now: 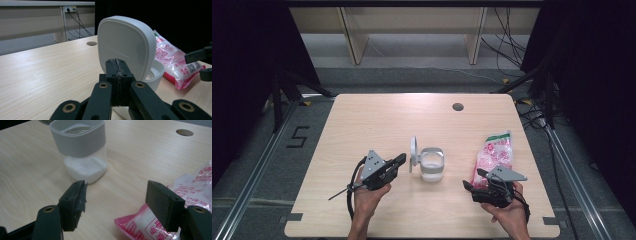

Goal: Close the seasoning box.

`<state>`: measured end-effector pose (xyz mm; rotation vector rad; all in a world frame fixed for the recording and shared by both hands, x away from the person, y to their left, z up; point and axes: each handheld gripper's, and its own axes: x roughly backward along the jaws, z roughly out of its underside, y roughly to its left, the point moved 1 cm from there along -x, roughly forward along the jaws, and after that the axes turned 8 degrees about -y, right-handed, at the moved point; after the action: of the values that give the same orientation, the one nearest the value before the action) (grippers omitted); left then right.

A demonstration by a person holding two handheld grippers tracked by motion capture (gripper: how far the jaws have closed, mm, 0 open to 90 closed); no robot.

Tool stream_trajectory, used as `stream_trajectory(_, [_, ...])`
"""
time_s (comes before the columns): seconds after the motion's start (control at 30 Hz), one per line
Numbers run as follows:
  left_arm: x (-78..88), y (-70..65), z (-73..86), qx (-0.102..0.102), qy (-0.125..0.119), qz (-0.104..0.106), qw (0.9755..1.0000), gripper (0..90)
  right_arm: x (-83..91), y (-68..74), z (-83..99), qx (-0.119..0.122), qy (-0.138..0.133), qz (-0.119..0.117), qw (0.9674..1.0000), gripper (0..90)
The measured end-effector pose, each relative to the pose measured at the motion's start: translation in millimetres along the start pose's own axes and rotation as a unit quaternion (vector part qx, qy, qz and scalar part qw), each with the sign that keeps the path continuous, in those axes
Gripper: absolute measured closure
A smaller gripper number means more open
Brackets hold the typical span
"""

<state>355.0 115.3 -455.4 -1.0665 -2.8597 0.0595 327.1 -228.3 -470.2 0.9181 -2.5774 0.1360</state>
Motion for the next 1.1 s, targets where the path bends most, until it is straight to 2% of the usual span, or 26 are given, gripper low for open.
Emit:
stream_trajectory(0.1, [-2.7,-1.7,-0.9,0.011,0.000,-0.002,0.9999,89.3,-0.6,0.7,0.1,-0.002,-0.001,-0.008,1.0000,33.4])
stream_trajectory(0.13, [-3.3,-1.4,-1.6,0.003,0.000,-0.001,1.0000,89.3,0.1,0.3,-0.1,-0.003,0.000,-0.005,1.0000,33.4])
stream_trajectory(0.33, [-7.5,-4.0,-3.6,0.002,-0.005,0.009,0.9999,89.3,1.6,-0.9,0.0,0.000,0.003,-0.001,1.0000,33.4])
stream_trajectory(0.4, [-7.6,-5.9,-5.5,-0.001,-0.001,0.008,1.0000,89.3,1.4,-0.9,-0.3,-0.004,0.005,-0.015,0.9999,33.5])
stream_trajectory(0.57, [-9.8,-7.8,-6.0,-0.004,-0.002,0.011,0.9999,89.3,1.6,0.2,0.1,-0.005,-0.001,-0.007,1.0000,33.5])
stream_trajectory(0.7, [-10.5,-10.0,-5.6,0.005,-0.003,0.009,0.9999,89.3,1.6,0.8,0.4,-0.005,0.000,-0.007,1.0000,33.5])
stream_trajectory(0.73, [-10.5,-10.0,-5.6,0.005,-0.003,0.009,0.9999,89.3,2.2,1.3,0.2,-0.003,0.000,-0.001,1.0000,33.5])
stream_trajectory(0.77, [-10.8,-9.3,-6.0,-0.006,-0.002,0.012,0.9999,89.3,2.3,1.5,0.1,-0.004,0.001,-0.003,1.0000,33.5])
stream_trajectory(0.87, [-11.8,-10.5,-6.3,-0.002,-0.003,0.012,0.9999,89.3,2.5,1.4,0.3,-0.001,0.003,-0.002,1.0000,33.5])
stream_trajectory(0.97, [-13.2,-12.1,-7.4,-0.004,-0.005,0.014,0.9999,89.3,2.6,2.0,0.4,-0.008,0.003,-0.003,1.0000,33.5])
stream_trajectory(1.0, [-14.4,-12.3,-7.2,-0.005,-0.011,0.019,0.9998,89.3,1.7,0.9,0.7,-0.004,0.003,-0.011,0.9999,33.5])
stream_trajectory(1.1, [-15.2,-14.0,-7.3,0.000,-0.012,0.018,0.9998,89.3,1.9,1.7,1.1,0.001,0.004,-0.006,1.0000,33.5])
